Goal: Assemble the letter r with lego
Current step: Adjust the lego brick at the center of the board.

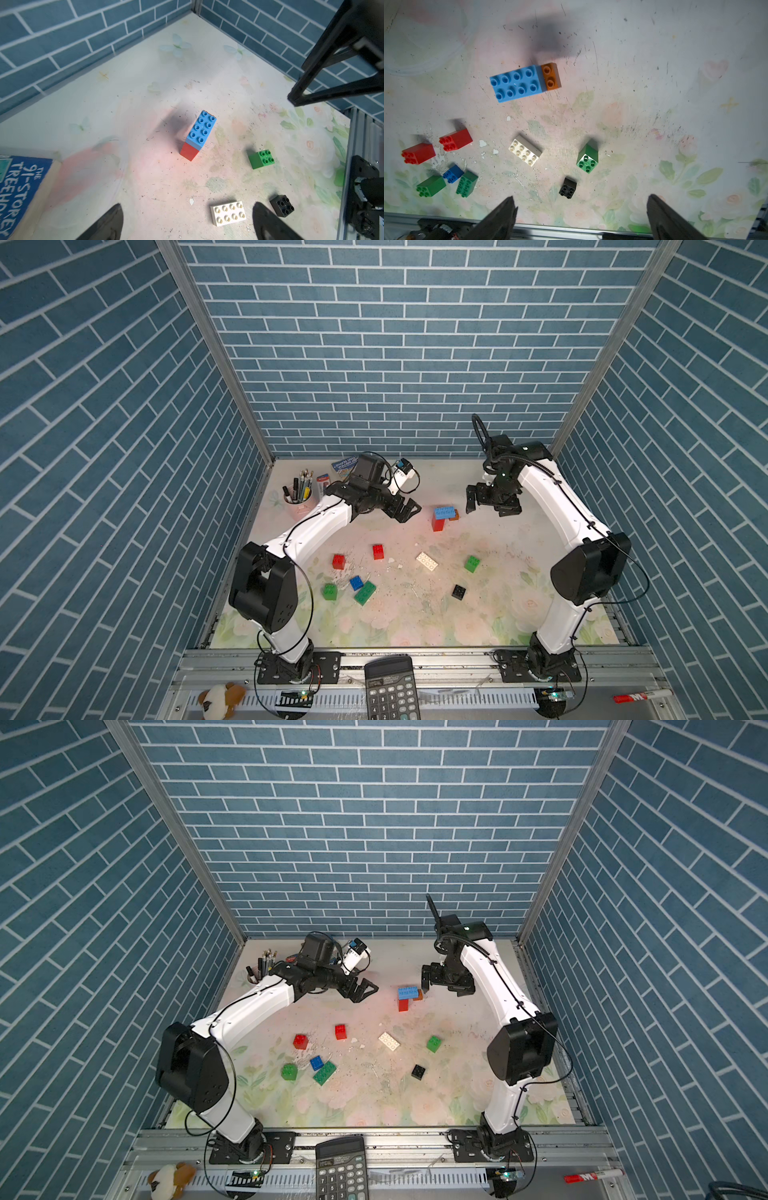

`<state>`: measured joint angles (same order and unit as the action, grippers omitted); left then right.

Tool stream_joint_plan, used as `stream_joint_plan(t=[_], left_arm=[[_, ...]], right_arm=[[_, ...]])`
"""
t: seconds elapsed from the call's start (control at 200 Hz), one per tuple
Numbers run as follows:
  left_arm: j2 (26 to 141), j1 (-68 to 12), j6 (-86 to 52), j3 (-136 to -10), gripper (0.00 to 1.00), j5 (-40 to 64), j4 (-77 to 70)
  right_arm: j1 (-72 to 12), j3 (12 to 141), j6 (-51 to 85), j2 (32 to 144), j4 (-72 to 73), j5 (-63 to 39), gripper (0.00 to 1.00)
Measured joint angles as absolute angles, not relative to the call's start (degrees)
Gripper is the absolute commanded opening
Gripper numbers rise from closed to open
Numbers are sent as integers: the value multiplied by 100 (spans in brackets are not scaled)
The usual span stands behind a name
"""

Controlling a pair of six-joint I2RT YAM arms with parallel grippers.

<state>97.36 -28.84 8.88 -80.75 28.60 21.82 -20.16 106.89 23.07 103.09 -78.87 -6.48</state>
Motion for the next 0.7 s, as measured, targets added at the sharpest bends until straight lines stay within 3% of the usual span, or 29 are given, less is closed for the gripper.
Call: stream_joint_plan(t=[0.7], left_arm=[[11380,-3673,1138,-8532,92,2285,1109]], right_arm=[[-1448,9780,2193,9596,-7771,-1732,96]])
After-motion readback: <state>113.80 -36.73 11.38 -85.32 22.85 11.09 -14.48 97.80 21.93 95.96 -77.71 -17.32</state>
